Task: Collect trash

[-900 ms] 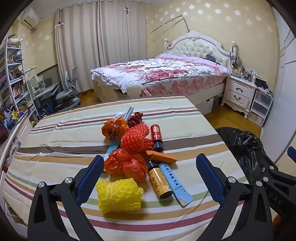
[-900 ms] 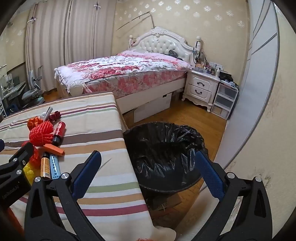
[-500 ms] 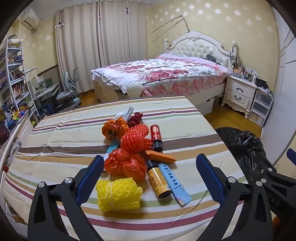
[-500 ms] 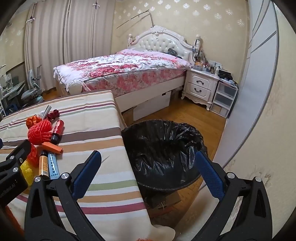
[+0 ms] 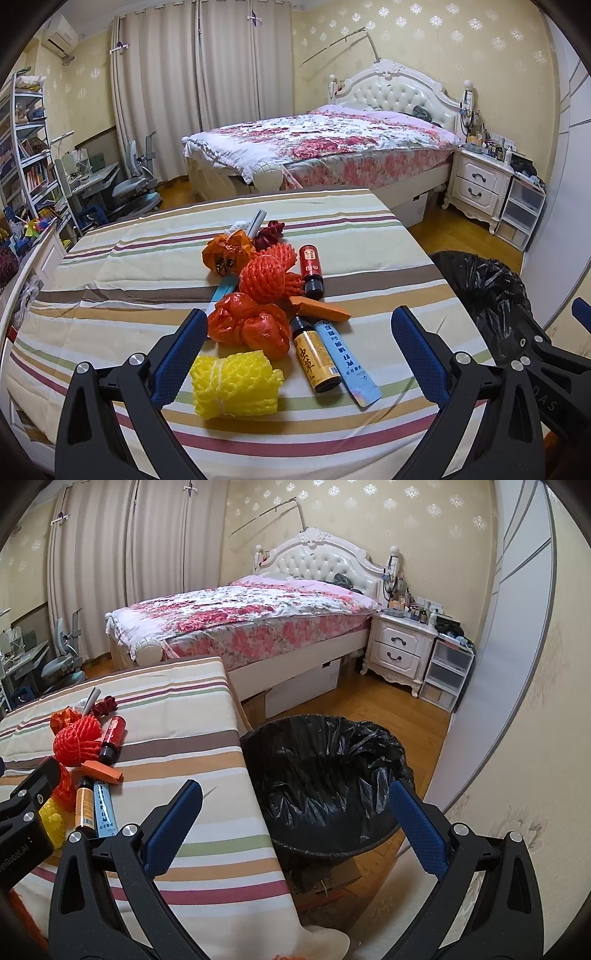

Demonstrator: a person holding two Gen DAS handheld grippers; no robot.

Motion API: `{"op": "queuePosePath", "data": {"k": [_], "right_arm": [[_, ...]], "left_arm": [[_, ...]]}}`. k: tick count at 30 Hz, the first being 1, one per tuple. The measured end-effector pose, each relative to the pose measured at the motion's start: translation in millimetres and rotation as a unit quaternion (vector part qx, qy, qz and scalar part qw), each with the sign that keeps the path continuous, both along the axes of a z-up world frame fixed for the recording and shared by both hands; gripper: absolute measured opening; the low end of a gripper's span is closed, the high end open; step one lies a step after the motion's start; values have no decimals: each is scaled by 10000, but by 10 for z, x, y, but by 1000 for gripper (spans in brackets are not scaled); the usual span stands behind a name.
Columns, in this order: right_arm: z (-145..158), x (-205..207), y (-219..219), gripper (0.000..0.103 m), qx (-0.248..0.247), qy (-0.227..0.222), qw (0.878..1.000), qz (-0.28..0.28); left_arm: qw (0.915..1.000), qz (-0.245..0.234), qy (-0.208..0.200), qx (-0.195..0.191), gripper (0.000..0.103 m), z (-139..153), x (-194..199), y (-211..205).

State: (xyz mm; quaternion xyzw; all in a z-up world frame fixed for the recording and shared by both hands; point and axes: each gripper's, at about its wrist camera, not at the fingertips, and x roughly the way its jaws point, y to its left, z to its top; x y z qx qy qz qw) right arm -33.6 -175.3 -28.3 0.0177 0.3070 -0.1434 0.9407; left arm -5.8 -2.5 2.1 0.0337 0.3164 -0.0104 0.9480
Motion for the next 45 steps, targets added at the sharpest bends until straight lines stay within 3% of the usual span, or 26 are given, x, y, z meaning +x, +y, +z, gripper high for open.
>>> {"op": "queuePosePath", "data": {"k": [45], "right_arm": [[-44, -29, -53, 99, 12, 44, 10000, -16]], "left_arm": [[10000, -3, 68, 27, 97, -110, 9, -15]]}}
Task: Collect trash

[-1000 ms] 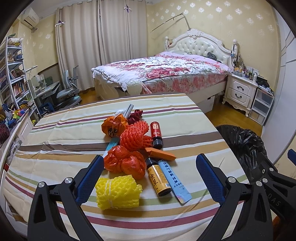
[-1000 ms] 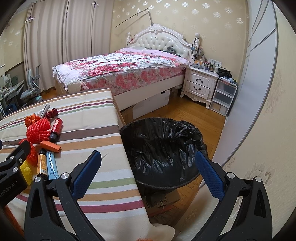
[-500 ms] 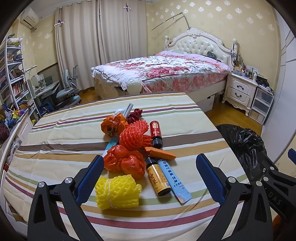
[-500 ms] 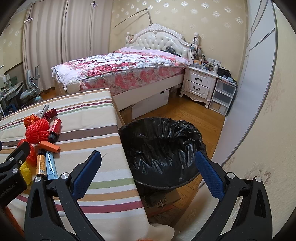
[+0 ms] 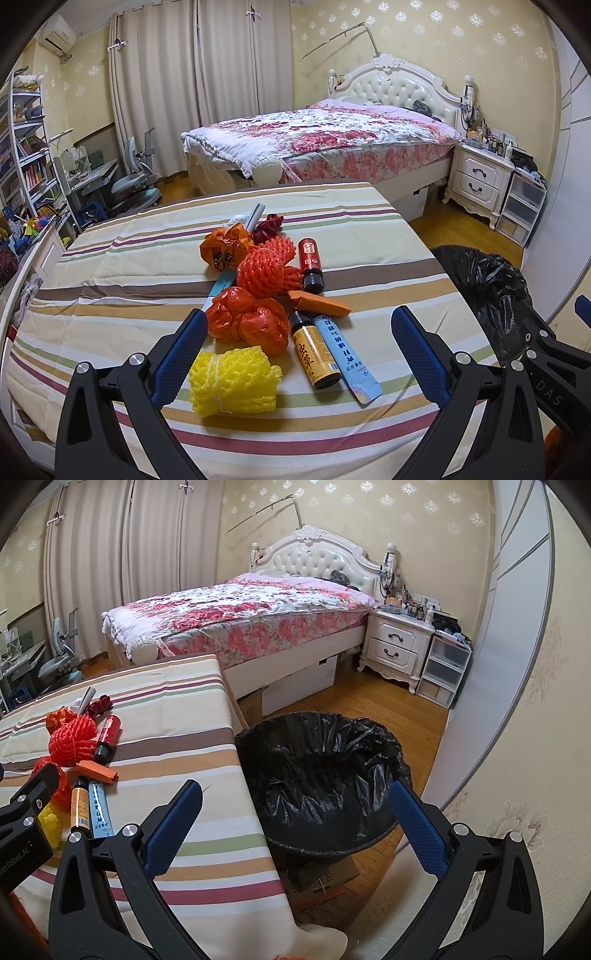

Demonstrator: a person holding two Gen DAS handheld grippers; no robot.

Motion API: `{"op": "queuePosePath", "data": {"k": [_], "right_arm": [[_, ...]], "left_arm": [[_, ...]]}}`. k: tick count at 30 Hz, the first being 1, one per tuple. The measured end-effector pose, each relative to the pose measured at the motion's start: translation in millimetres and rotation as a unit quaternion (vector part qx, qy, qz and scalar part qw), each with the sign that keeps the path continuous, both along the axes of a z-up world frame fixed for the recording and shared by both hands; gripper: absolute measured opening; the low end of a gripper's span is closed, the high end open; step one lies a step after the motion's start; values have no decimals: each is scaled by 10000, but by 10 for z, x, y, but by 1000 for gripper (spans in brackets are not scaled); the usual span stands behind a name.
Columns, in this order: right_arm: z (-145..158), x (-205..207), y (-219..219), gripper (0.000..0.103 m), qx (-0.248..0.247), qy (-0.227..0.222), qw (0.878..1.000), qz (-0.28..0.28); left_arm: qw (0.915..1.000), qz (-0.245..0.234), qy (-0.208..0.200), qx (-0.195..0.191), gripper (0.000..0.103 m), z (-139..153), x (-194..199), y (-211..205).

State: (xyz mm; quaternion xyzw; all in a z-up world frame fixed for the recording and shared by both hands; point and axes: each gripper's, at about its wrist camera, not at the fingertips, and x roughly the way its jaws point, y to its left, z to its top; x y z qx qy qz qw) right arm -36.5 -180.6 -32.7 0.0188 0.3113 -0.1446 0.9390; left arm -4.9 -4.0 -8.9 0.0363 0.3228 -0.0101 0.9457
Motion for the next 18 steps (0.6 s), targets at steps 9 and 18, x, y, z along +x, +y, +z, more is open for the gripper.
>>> {"op": "queuePosePath", "data": {"k": [9, 18], "right_arm": [[-3, 6, -2, 99, 6, 2, 10000, 0], [-3, 8, -18, 99, 11, 11, 10000, -6]], "left_arm": [[10000, -3, 12, 6, 97, -26, -4, -7], [10000, -9, 25, 8, 97, -50, 2, -20]]}}
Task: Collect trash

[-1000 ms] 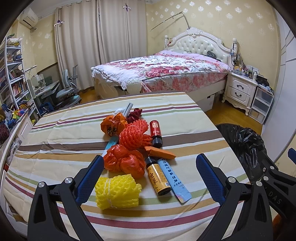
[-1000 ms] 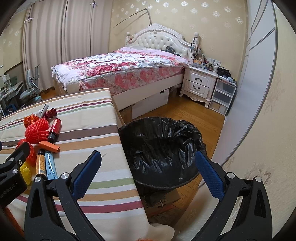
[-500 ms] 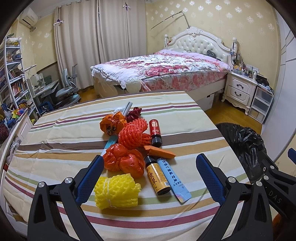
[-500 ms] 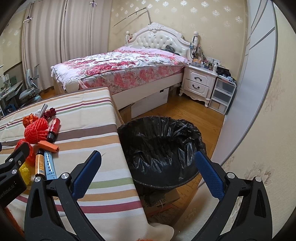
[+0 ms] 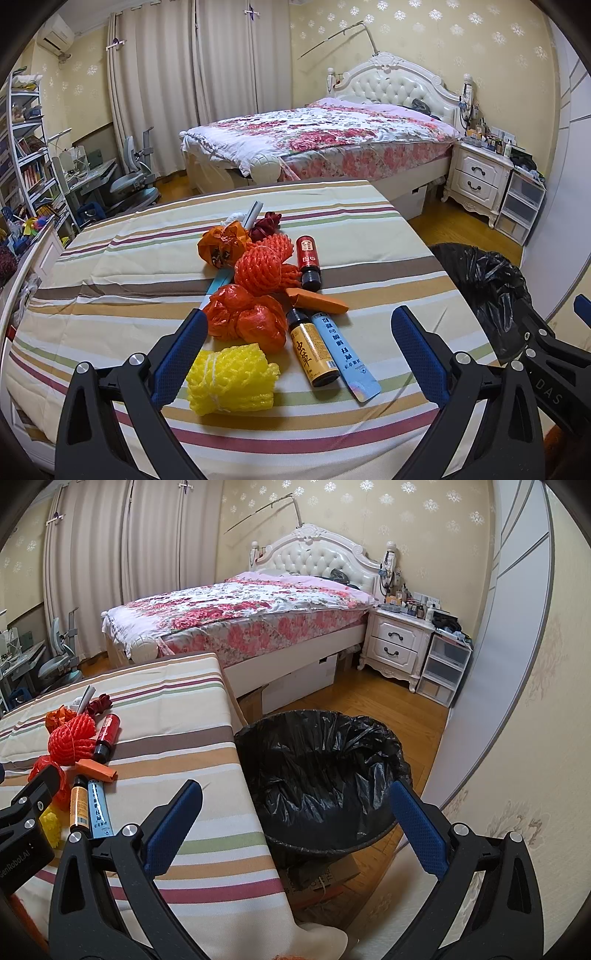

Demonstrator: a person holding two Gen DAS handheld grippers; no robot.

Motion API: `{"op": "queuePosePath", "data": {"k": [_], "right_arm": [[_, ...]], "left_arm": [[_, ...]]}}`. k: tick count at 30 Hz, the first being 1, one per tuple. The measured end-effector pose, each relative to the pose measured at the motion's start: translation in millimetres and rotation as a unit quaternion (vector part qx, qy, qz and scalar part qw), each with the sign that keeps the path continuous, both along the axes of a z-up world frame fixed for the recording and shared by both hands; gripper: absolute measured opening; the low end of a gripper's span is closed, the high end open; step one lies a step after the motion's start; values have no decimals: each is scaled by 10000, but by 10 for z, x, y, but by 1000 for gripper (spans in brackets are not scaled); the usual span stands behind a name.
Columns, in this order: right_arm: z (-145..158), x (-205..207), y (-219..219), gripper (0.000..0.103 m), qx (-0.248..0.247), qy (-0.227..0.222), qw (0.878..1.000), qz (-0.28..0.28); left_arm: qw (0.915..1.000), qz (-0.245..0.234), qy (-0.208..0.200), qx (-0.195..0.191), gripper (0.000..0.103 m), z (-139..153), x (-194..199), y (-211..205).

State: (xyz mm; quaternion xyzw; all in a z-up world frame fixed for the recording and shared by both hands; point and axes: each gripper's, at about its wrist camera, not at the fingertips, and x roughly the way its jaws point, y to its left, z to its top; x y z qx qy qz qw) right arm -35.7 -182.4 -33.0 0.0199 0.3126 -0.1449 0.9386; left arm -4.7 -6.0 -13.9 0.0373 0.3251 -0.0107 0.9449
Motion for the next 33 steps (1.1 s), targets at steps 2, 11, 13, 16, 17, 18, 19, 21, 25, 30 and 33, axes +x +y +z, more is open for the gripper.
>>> {"op": "queuePosePath", "data": {"k": [2, 11, 13, 16, 17, 18, 19, 21, 25, 30, 33], "right_arm": [[-7, -6, -8, 99, 3, 7, 10000, -4], [-6, 0, 9, 99, 67, 24, 10000, 10], [-10, 12, 45, 99, 83, 62, 9999, 65], [-21, 43, 137, 95, 38, 129, 9998, 168], [-31, 54, 168, 86, 40, 169, 9996, 221], [-40, 68, 188, 81, 66, 219, 9994, 275], [-54, 86, 215, 77, 112, 279, 9990, 340], [-74, 105, 272, 76, 142, 334, 9985, 421], [-114, 133, 391, 75, 144, 392, 9976, 549], [-165, 167, 486, 75, 165, 488, 9964, 677], [-194, 192, 476, 75, 191, 517, 9962, 670]], "left_arm": [[10000, 1, 2, 1, 97, 0, 0, -1], [10000, 17, 63, -22, 97, -69, -44, 20], [9999, 51, 122, 4, 96, -108, -61, 65], [9997, 134, 222, 15, 96, -178, -103, 164], [9996, 168, 242, 14, 96, -191, -115, 209], [9994, 213, 254, 24, 96, -202, -140, 256], [9993, 260, 267, 38, 96, -190, -157, 305], [9990, 315, 331, 23, 96, -183, -184, 429], [9981, 426, 449, -17, 96, -223, -215, 593], [9972, 473, 568, -82, 95, -251, -217, 705], [9975, 375, 576, -134, 95, -217, -170, 664]]}}
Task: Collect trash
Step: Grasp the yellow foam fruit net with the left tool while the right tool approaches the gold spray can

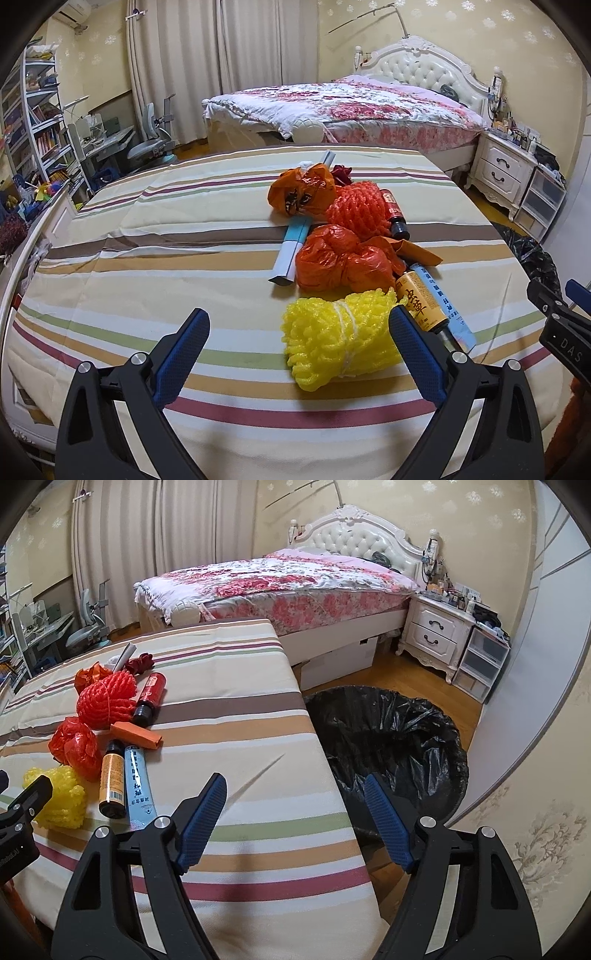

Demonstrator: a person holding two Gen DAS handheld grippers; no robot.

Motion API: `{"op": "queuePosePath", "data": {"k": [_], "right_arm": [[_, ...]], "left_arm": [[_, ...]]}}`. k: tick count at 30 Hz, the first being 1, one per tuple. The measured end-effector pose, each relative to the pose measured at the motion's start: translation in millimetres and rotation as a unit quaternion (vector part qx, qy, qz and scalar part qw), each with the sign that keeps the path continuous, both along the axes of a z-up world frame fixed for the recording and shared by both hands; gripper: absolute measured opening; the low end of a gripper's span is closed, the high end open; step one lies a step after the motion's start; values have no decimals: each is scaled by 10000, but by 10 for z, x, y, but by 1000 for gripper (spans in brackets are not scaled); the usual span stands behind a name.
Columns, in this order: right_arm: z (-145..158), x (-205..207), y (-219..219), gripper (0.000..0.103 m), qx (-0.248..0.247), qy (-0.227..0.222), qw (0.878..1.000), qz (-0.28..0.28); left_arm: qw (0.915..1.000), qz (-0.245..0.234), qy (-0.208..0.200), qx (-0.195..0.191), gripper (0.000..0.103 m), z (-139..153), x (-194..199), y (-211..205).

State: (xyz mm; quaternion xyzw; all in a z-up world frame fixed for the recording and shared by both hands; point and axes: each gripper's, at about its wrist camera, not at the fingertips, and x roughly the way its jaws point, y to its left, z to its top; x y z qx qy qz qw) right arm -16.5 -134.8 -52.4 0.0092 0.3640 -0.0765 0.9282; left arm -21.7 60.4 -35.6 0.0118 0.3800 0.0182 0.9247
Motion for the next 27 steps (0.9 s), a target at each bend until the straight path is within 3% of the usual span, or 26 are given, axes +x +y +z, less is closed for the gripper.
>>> {"op": "queuePosePath", "data": {"k": [15, 16, 17, 18, 27], "right_arm": [[-14, -31, 3, 75, 94, 12, 9999, 77], [-12, -33, 16, 75, 91, 5, 9999, 91], [-9, -36, 33, 75, 88, -2, 9999, 105], [-4, -35, 52, 75, 88, -1, 9999, 126], [-10, -11, 271, 73, 82, 48, 9989, 450]], "left_arm": [[9998, -127, 125, 54, 95, -89, 67, -73], [9999, -118, 93, 53, 90, -84, 64, -59], [9999, -132, 64, 39, 72, -83, 64, -58], [9997, -243, 78, -29, 66, -85, 70, -47], [9987, -489, -77, -117, 54, -11, -9, 31]]}}
